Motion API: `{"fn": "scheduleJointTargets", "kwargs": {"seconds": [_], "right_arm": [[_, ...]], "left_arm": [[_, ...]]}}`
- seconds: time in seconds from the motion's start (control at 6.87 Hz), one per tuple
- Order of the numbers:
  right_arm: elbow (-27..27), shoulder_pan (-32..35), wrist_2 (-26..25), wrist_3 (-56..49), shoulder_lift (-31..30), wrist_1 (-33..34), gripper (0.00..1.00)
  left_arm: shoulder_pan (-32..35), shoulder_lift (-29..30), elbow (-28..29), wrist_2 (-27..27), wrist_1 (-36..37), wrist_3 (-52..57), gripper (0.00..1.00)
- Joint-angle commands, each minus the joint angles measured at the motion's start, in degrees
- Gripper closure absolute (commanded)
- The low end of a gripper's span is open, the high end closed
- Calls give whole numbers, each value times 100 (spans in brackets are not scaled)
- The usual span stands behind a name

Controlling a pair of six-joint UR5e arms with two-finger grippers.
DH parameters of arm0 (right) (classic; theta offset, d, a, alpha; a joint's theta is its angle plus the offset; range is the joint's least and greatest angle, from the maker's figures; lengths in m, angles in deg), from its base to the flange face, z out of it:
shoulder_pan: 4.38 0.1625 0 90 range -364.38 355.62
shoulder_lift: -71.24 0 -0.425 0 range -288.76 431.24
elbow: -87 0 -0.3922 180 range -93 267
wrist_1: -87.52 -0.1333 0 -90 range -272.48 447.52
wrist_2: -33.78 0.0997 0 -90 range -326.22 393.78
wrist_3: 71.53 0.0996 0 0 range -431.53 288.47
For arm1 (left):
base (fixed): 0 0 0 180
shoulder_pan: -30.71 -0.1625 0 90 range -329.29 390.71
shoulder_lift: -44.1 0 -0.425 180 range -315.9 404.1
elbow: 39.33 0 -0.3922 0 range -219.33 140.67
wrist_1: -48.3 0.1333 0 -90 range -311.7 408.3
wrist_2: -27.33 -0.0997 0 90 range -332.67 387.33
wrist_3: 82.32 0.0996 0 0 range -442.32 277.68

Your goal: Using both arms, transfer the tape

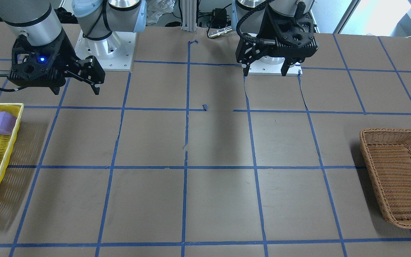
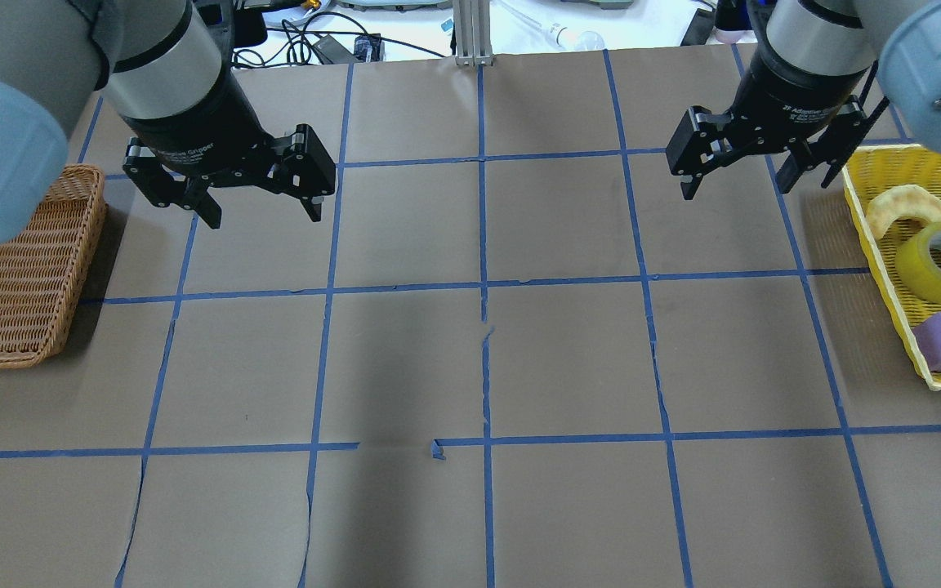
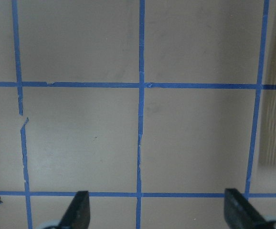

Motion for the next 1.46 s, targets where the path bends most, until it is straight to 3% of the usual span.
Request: {"fn": "scheduleJointTargets", "kwargs": {"seconds": [0.0, 1.31], "right_arm": [[29, 0, 9, -7, 28, 34, 0], [-58, 27, 9, -33, -76, -54, 0]], "left_arm": [[9, 11, 13, 1, 4, 0, 0], [9, -7, -13, -7, -5, 0, 0]]}}
